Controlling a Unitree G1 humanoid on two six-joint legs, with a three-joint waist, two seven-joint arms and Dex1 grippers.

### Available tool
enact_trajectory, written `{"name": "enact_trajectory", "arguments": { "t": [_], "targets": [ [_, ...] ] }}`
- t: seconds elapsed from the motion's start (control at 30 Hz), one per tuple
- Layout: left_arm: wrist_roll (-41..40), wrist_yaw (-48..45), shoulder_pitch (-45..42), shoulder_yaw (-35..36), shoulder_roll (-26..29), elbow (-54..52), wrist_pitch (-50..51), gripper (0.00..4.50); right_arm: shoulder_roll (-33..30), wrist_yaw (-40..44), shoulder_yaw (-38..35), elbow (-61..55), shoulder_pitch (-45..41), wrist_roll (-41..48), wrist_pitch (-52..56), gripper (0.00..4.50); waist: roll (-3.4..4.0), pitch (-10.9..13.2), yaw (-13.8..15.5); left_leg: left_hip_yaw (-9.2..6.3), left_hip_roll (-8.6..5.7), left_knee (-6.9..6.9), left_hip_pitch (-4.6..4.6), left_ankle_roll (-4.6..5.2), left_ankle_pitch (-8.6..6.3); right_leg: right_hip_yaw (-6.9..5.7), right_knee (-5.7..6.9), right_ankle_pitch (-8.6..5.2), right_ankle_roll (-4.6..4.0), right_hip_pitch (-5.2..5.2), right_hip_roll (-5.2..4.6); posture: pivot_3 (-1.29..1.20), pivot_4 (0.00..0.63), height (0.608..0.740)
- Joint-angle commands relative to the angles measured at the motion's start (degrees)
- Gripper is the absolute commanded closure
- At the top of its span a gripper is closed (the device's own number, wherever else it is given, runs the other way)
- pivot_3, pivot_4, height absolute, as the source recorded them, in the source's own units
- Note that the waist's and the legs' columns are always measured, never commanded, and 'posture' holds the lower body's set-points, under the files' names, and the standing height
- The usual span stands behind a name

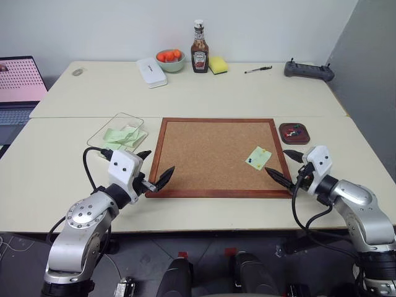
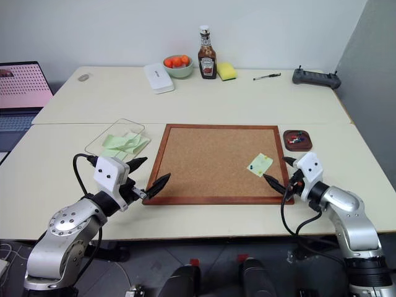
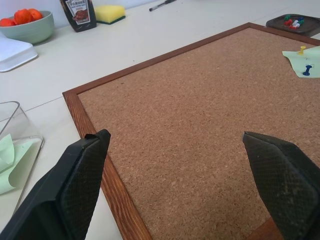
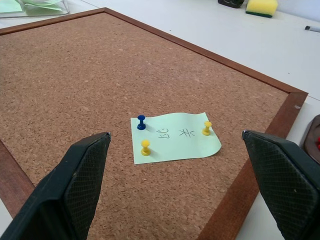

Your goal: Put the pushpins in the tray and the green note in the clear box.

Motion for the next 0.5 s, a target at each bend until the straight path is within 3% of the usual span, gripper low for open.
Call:
{"name": "enact_trajectory", "arguments": {
  "t": [0.03,0.5],
  "targets": [
    [0.6,0.7,-1.1,0.3,-0.2,-1.4,-1.8,0.00,-0.2,0.0,-1.2,-0.5,-1.1,0.5,-0.5,0.04,0.00,0.0,0.0,0.00,0.00,0.00,0.00,0.00,0.00,0.00,0.00,0.00,0.00,0.00,0.00,0.00,0.150,0.740],
    [0.2,1.9,-3.7,1.2,0.7,-0.5,2.6,0.00,0.9,0.0,-0.5,0.4,-1.5,0.1,-1.2,0.04,0.00,0.0,0.0,0.00,0.00,0.01,0.01,0.00,0.00,-0.01,0.01,0.00,0.00,0.01,0.01,0.00,0.150,0.740]
  ]
}}
